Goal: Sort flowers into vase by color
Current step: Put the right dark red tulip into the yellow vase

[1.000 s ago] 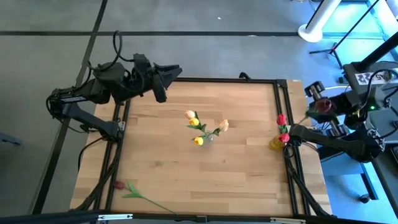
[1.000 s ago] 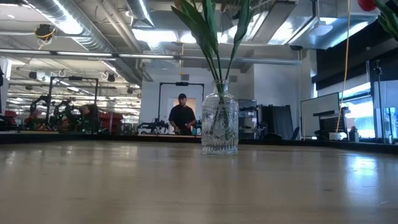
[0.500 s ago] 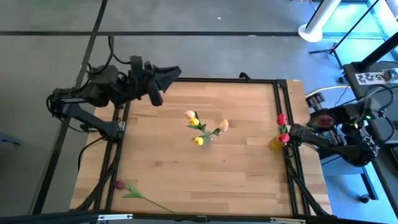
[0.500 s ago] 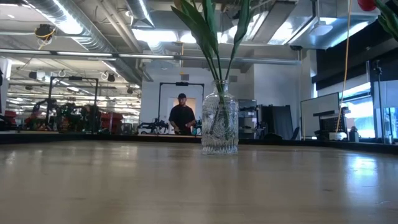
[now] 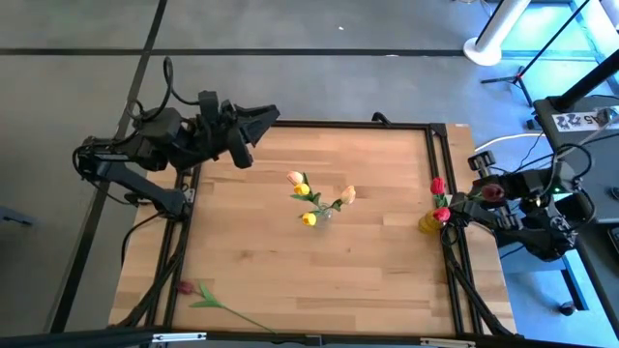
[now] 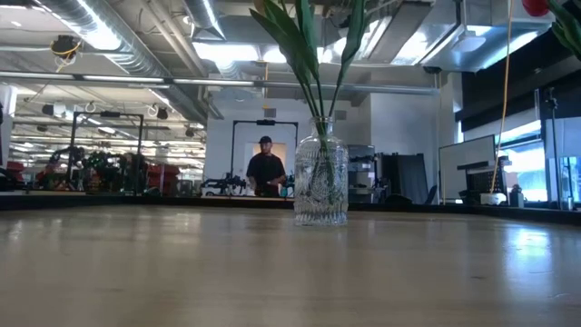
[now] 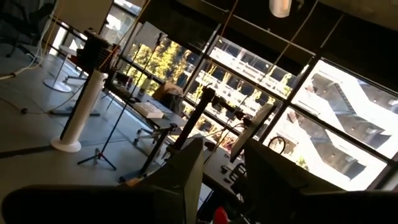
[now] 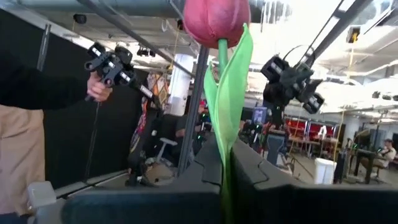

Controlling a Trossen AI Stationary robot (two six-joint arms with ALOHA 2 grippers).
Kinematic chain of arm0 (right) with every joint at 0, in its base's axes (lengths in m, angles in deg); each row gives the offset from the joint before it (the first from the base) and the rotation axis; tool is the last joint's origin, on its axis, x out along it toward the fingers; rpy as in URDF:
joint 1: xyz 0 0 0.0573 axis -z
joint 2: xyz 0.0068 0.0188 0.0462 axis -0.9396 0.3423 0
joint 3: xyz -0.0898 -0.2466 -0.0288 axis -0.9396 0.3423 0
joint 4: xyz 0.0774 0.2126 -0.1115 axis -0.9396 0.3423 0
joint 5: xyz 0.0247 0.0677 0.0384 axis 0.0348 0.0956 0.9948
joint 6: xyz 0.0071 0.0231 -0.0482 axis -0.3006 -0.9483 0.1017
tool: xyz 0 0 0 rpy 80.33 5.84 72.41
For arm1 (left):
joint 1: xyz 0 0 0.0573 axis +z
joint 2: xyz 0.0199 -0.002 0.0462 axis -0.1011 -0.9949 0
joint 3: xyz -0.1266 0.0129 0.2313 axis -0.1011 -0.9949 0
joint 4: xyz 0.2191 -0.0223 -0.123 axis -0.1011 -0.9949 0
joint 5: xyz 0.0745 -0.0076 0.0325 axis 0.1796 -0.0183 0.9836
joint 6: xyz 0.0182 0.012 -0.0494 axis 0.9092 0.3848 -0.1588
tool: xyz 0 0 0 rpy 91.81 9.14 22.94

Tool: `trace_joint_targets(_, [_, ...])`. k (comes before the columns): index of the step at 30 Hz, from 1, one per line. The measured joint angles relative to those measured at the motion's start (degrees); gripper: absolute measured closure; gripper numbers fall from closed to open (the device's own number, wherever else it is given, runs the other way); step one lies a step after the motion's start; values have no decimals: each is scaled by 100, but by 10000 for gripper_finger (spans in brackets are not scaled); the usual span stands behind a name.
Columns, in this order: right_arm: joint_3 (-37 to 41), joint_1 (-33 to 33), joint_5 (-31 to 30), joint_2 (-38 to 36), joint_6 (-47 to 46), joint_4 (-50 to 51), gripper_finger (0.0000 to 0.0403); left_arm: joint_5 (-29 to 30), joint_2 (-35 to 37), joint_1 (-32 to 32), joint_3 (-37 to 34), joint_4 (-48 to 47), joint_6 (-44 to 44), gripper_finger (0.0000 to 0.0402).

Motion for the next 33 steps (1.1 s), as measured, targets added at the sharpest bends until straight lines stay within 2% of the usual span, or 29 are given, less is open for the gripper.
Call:
trace_joint_targets(4, [147,0,-82,0,223,-87,400,2,2,-2,0,-20,38,288])
trace_joint_targets(12, [524,-2,-37,-1,104,215,400,-2,2,0,0,-35,170,288])
trace_joint_targets(15, [417,2,-31,-2,70,152,400,-2,2,0,0,-35,171,288])
trace_joint_targets(18, [257,2,4,-2,43,503,400,-9,2,0,0,-42,174,288])
trace_joint_targets(22, [-175,2,-229,-2,-66,428,400,-17,-8,-4,0,-9,315,288])
trace_joint_targets(25, [-476,2,-692,-2,-150,471,400,-20,-203,2,11,299,640,288])
trace_joint_targets(28, [-786,2,-1196,86,-223,399,400,-131,-571,27,7,1008,1289,288])
trace_joint_targets(30, [-970,0,-1400,310,-285,371,400,-409,-808,95,2,1525,1625,286])
trace_joint_targets(33, [-1239,2,-1454,851,-468,246,400,-831,-1093,268,4,2049,1687,276])
